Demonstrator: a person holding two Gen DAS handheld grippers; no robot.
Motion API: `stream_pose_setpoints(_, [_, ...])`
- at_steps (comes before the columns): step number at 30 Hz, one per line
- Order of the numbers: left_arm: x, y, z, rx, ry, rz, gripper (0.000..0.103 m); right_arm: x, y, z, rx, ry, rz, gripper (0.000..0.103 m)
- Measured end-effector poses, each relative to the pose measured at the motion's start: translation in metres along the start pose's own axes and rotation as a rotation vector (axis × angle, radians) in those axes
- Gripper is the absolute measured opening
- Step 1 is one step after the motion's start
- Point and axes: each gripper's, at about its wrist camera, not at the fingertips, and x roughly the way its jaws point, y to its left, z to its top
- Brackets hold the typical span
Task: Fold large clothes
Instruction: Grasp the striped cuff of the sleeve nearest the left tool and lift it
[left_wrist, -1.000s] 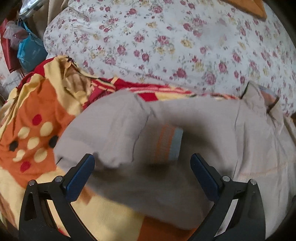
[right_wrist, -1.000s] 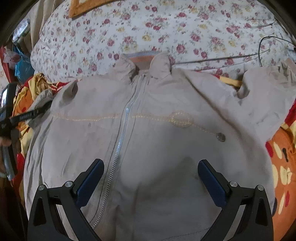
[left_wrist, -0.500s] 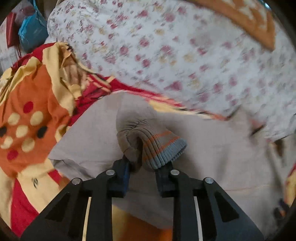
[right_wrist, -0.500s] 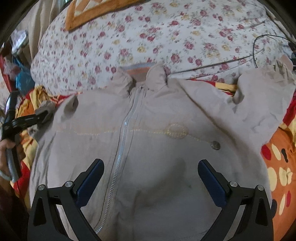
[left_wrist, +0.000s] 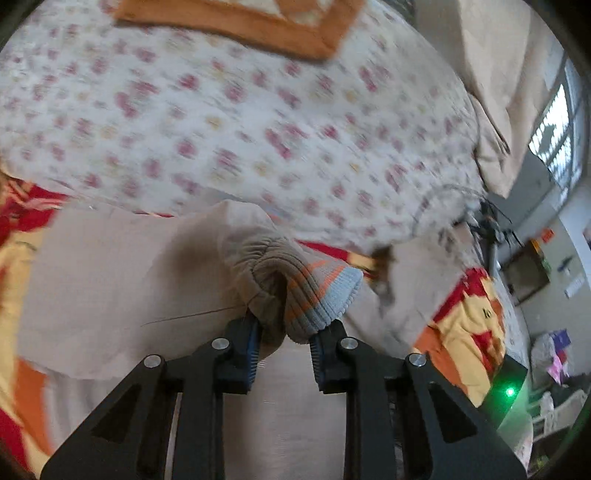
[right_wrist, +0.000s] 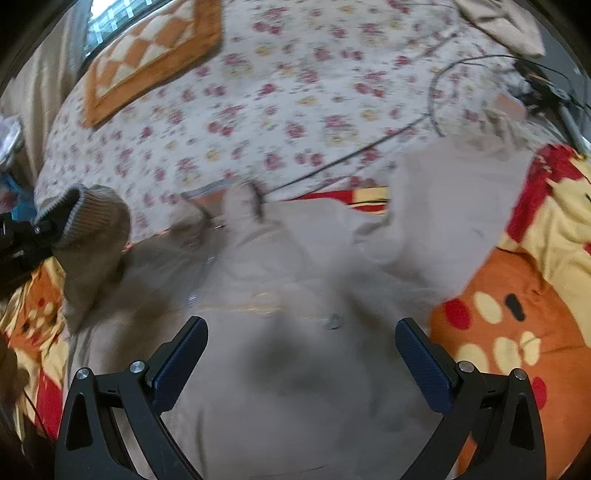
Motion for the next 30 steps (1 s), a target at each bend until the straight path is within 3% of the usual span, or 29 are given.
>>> stream_pose_setpoints(6, [0.053, -0.019, -0.030, -0.004, 0.100, -0.055, 0.040, 0.011, -0.028, 0.003, 0.093, 0.024, -0.048, 0.102])
stream_pose_setpoints(8, [0.053, -0.012, -0.036, -0.023, 0.131, -0.065, 0.052, 0.015, -0.033, 0.002, 0.119, 0.033, -0.045, 0.102])
stream_pose_setpoints(10, [0.043, -0.001, -0.040, -0.004, 0.157, -0.058, 0.054, 0.016, -0.036, -0.001, 0.145, 0.039, -0.023, 0.102])
stream_pose_setpoints(12, [0.020, 0.011, -0.044, 0.074, 0.140, 0.018, 0.054, 0.013, -0.036, -0.002, 0.158, 0.034, 0.010, 0.102])
stream_pose_setpoints(16, [-0.032, 0.050, -0.064, 0.165, 0.031, 0.293, 0.054, 0.011, -0.025, -0.003, 0.156, 0.039, 0.093, 0.102])
stream_pose_setpoints(18, [-0.047, 0.074, -0.070, 0.150, 0.013, 0.327, 0.054, 0.014, -0.017, -0.006, 0.149, 0.067, 0.152, 0.102])
stream_pose_setpoints(20, [-0.051, 0.092, -0.071, 0.092, 0.036, 0.275, 0.054, 0.018, -0.006, -0.007, 0.132, 0.082, 0.174, 0.102])
stream_pose_setpoints(23, [-0.056, 0.111, -0.071, -0.009, 0.052, 0.193, 0.054, 0.020, 0.015, -0.011, 0.069, 0.095, 0.186, 0.102])
stream_pose_setpoints(25, [-0.067, 0.119, -0.069, -0.050, 0.014, 0.166, 0.054, 0.015, 0.036, -0.018, -0.031, 0.105, 0.217, 0.102])
stream_pose_setpoints(28, [-0.085, 0.126, -0.064, -0.082, -0.065, 0.204, 0.054, 0.009, 0.070, -0.031, -0.207, 0.103, 0.230, 0.102])
stream_pose_setpoints(30, [-0.092, 0.136, -0.065, -0.104, -0.105, 0.242, 0.060, 0.013, 0.093, -0.036, -0.316, 0.107, 0.205, 0.102])
